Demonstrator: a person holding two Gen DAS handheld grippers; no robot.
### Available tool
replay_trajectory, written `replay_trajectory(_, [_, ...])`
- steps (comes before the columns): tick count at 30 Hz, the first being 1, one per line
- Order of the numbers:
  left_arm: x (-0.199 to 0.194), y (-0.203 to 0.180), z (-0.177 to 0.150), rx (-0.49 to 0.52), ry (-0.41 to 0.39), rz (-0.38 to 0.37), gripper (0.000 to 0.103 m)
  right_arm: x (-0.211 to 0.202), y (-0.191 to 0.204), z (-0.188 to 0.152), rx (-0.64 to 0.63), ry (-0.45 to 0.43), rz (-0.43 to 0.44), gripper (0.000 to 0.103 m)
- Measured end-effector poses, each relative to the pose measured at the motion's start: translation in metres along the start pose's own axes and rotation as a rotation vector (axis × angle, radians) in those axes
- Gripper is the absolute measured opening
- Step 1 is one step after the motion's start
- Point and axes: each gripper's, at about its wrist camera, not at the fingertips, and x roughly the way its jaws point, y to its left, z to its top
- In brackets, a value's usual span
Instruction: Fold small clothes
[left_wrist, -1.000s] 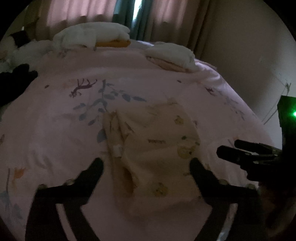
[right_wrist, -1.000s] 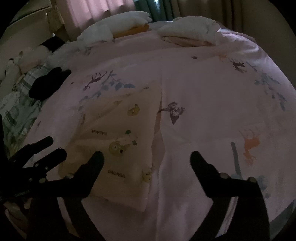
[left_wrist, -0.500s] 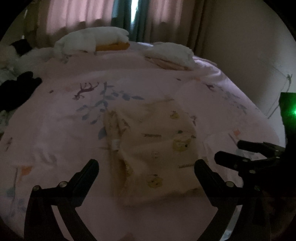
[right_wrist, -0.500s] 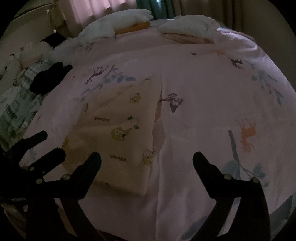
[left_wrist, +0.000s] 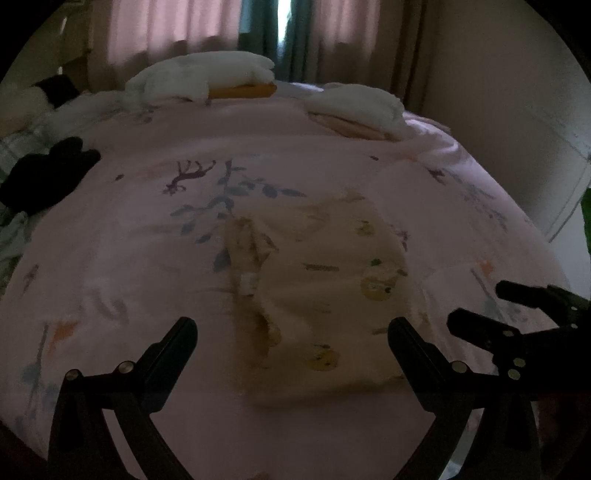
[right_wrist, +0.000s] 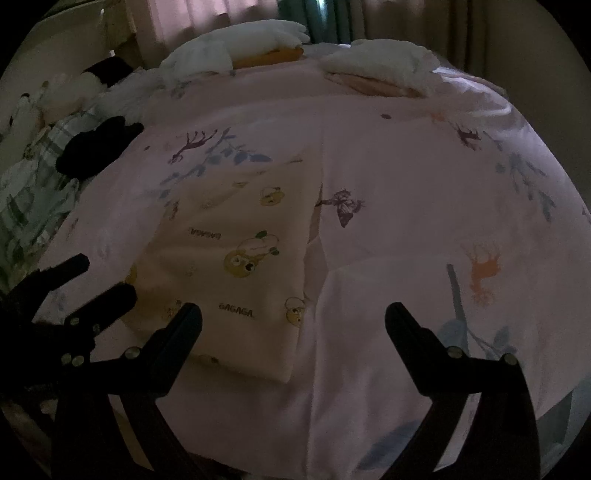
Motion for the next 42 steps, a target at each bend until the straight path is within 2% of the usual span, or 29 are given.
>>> replay_trajectory(12, [-0.006, -0.001, -0.001, 0.024, -0.007, 0.022, 0.102, -0.002, 0.007, 0.000, -0.018, -0.017, -0.052, 0.100])
replay_trajectory(19, [-0.025, -0.004, -0.010, -0.005, -0.077, 0.093, 0.102, -0.001, 0.016, -0.009, -0.037, -0.005, -0.104, 0.100])
replay_trajectory(24, [-0.036, -0.002, -0.010, -0.036, -0.105, 0.068, 0.102, -0.003, 0.027, -0.019, -0.057, -0.022, -0.180, 0.100])
replay_trajectory(28, [-0.042, 0.000, -0.007, -0.029, -0.128, 0.086, 0.102, -0.003, 0.030, -0.023, -0.047, -0.013, -0.155, 0.100])
replay_trajectory(33, [-0.042, 0.003, -0.009, -0.065, -0.114, 0.046, 0.102, -0.006, 0.029, -0.026, -0.033, -0.020, -0.155, 0.100])
replay_trajectory(42, [-0.038, -0.002, -0.011, -0.054, -0.092, 0.046, 0.102, -0.013, 0.028, -0.027, -0.021, -0.041, -0.166, 0.100])
